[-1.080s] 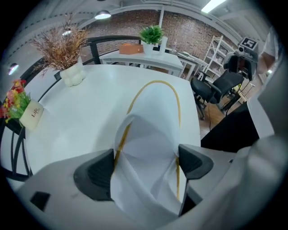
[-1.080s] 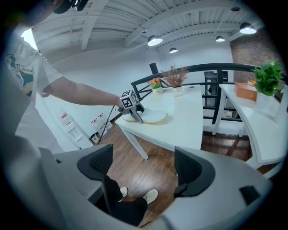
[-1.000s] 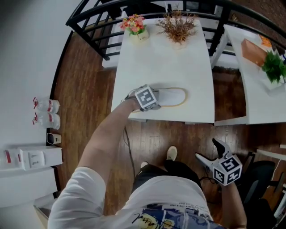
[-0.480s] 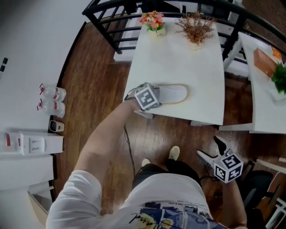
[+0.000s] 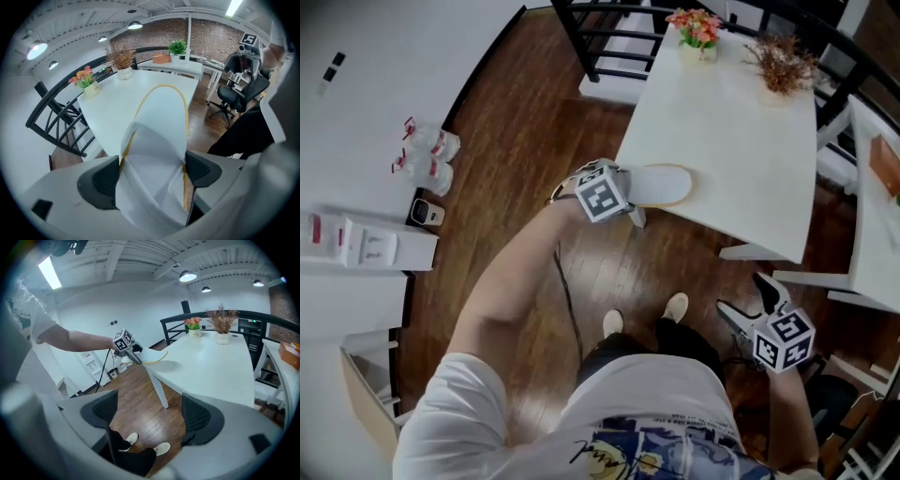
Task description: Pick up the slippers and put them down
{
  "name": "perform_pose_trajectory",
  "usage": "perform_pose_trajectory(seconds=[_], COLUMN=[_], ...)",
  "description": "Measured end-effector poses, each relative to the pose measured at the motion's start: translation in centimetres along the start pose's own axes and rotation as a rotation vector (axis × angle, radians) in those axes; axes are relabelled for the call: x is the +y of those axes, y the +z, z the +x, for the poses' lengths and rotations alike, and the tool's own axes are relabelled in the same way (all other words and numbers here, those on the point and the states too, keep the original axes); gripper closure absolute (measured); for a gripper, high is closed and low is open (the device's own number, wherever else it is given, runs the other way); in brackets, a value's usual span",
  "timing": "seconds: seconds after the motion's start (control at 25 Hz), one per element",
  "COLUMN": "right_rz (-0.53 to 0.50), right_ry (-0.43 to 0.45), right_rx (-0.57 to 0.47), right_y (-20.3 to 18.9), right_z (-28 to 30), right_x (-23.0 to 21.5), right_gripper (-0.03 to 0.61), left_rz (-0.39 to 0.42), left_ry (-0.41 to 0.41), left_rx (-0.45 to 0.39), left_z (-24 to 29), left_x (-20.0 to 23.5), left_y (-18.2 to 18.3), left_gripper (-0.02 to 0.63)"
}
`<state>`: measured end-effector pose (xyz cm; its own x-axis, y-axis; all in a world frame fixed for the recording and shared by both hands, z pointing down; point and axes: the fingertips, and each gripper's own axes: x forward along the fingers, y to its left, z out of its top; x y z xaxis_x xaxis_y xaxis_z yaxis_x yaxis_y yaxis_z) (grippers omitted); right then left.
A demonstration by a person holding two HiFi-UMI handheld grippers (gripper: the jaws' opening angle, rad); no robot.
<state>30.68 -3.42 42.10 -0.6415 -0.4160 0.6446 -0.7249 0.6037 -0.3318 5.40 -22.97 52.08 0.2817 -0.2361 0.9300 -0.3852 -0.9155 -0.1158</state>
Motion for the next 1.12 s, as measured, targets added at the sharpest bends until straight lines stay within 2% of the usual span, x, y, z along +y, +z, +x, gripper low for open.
perform_pose_trajectory(seconds=[0.32,0.56,0.72,0.88,1.0,1.12], right_rz=[-0.092,-0.18,-0.244,-0.246,-0.271,-0.31], right_ry=[0.097,0.139,0.149,0.17,0.215,0.261], right_rx=[0.093,0.192,0.286,0.345,0.386,0.442], right_y=[0.1,-1.1,-2.7,-3.1,-4.1,-6.8], right_z=[7.8,15.9,23.4,33.9,42.8,51.4], right_x=[10.8,16.4,17.4,17.8,18.5,18.4], right_gripper=[0.164,0.164,0.164,0.164,0.164,0.164], left_rz=[-0.189,-0.347,-0.482,-0.602,-0.681,-0.751], left_ry=[0.056,0.092,0.124,0.146,0.154,0.148], left_rx=[0.021,0.08,0.11,0.114,0.134,0.147], left_z=[-4.9,-4.2,-1.5,2.9,7.4,13.3], left_x=[-0.5,-1.4,-3.1,-4.7,-6.4,-8.4], left_y=[-17.9,-31.9,-40.1,-46.5,-51.1,-54.9], left_gripper=[0.183,0.183,0.183,0.184,0.184,0.184])
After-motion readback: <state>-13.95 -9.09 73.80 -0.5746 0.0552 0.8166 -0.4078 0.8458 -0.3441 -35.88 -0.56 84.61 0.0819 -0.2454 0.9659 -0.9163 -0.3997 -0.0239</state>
